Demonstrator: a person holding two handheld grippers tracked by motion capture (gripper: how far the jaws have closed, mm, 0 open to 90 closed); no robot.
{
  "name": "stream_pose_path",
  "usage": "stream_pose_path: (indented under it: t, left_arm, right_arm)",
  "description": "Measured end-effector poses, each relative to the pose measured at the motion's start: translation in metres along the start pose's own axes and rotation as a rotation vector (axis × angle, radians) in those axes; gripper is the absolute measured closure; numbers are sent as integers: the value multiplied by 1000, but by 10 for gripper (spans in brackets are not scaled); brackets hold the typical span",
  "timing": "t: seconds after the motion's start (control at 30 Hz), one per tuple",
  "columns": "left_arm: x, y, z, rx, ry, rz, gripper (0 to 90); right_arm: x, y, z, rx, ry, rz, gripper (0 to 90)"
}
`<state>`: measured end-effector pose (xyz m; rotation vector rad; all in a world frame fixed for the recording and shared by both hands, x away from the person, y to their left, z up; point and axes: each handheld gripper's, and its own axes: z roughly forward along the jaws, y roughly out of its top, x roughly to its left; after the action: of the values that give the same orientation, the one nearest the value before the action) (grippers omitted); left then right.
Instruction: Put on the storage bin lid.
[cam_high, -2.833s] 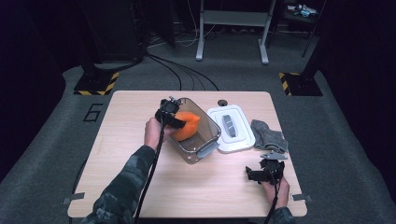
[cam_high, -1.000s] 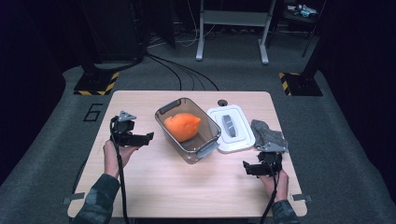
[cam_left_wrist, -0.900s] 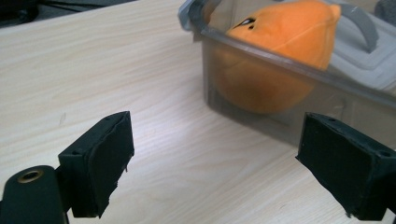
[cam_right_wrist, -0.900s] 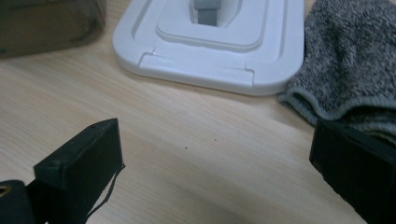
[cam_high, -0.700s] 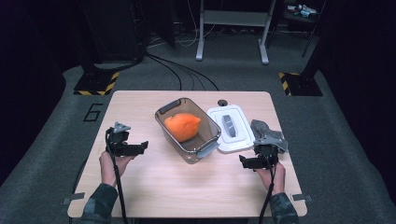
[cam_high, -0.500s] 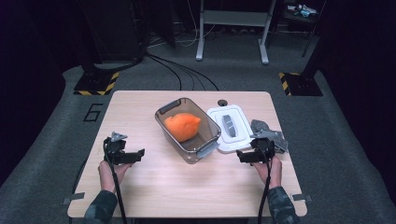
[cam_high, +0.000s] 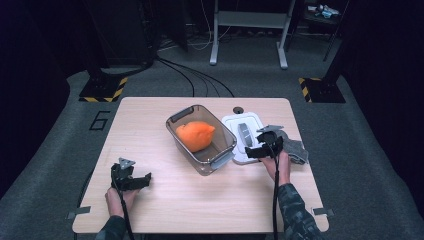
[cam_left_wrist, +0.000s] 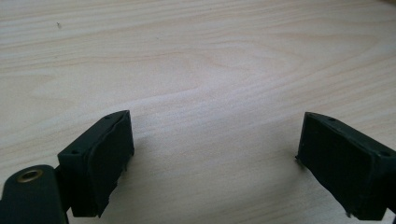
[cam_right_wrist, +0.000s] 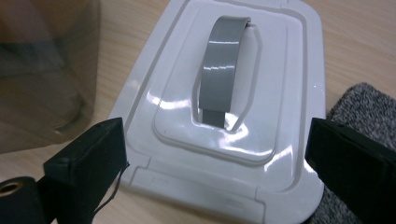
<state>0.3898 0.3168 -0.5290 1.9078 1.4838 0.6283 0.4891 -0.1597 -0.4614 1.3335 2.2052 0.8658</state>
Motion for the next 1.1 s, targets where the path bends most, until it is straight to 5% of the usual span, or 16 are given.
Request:
stream_pose_path:
  t: [0.6, 1.1]
  left_arm:
    - [-6, -2, 0, -36, 27, 59, 109]
    - [-5, -1, 1, -35, 10, 50, 120]
  right_arm:
    - [-7, 29, 34, -7, -4, 43, 221]
    - [-8, 37, 59, 43, -10, 30, 462]
